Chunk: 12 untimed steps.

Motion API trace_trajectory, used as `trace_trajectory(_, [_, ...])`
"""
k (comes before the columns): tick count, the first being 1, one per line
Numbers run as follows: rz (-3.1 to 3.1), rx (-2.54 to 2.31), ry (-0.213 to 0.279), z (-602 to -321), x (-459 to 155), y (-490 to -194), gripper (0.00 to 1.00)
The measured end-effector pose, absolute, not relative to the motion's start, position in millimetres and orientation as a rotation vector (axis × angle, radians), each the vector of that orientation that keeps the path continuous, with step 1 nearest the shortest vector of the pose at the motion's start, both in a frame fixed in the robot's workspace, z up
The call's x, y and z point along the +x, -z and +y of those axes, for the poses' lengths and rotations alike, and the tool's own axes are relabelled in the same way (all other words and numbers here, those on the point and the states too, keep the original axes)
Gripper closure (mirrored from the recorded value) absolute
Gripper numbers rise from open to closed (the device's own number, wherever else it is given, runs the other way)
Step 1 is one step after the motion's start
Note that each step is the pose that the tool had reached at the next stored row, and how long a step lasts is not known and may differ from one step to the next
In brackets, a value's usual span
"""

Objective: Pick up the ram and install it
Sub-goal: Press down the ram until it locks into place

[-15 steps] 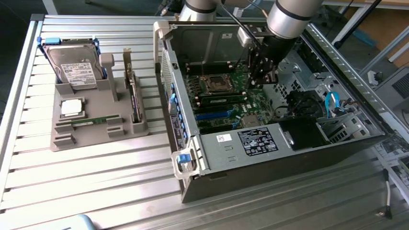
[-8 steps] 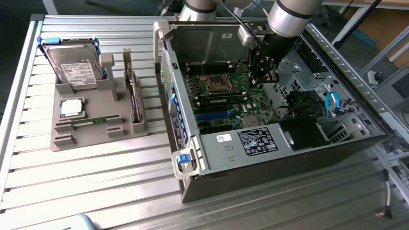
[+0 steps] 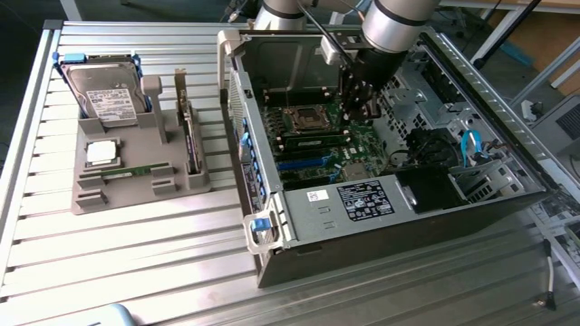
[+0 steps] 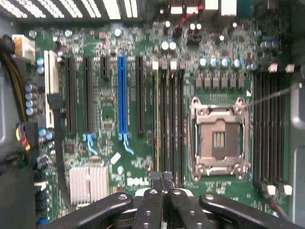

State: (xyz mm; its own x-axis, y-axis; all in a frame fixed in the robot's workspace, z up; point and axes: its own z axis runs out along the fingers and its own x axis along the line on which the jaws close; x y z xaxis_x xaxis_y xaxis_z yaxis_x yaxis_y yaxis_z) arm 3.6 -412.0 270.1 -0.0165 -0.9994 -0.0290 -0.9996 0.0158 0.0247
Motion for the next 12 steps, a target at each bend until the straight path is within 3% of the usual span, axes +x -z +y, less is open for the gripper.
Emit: trace_trajectory(12, [2.236,-2.201,-0.060,-412.0,-26.3,-269.6,0.89])
